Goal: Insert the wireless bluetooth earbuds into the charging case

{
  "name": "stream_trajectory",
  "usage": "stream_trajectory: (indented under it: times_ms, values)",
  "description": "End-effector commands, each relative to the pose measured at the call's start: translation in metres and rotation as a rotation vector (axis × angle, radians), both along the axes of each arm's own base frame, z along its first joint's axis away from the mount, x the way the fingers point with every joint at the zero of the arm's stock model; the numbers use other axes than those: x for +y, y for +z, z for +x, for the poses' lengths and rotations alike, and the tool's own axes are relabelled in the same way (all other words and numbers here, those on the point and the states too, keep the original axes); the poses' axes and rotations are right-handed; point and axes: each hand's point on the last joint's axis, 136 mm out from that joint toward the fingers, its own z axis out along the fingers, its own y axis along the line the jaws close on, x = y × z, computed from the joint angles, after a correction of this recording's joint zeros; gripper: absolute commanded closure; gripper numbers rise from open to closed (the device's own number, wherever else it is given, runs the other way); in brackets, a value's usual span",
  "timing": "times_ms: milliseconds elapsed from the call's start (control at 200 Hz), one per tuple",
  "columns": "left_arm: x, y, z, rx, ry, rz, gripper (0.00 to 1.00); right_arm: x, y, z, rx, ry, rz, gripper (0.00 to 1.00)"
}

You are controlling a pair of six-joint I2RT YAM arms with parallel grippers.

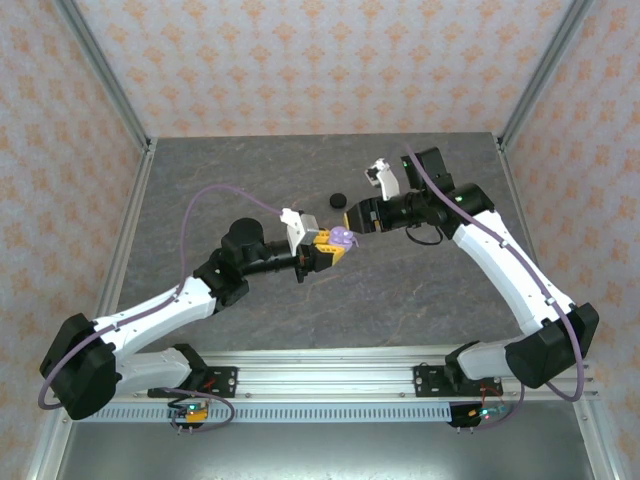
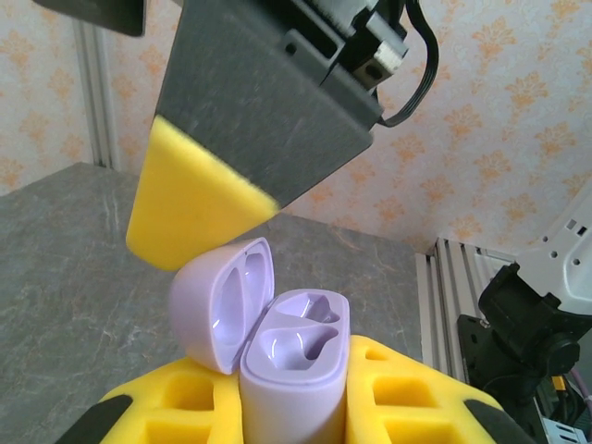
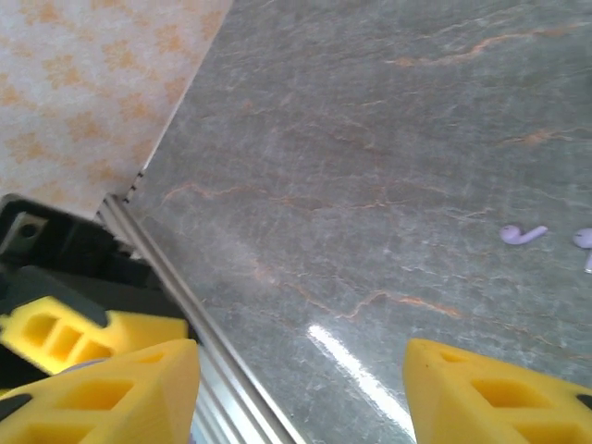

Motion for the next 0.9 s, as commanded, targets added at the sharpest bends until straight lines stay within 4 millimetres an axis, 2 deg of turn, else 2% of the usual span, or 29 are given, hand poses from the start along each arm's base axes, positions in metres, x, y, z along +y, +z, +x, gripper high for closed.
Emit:
stream_trajectory:
  times_ms: [0,180,395,641,896]
  values:
    - [0.000,0.026,0.001,-0.085,0.016,-0.034,0.86,-0.013,0.013,0.022,-0.079,-0.140,-0.034,0.39]
    - [0.003,0.020,0.003,-0.070,0.038,-0.029,0.86,-0.033,0.007,0.041,-0.096,-0.290,-0.113,0.38]
    - [0.012,0.021,0.003,-0.068,0.087,-0.044,0.86,-0.044,-0.023,0.057,-0.004,-0.363,-0.177,0.39]
    - [0.022,0.020,0.001,-0.047,0.128,-0.052,0.86,-0.039,-0.069,0.073,0.109,-0.331,-0.230,0.48]
    - [0.026,0.017,0.002,-0.015,0.153,-0.046,0.87,-0.029,-0.132,0.091,0.232,-0.284,-0.317,0.58]
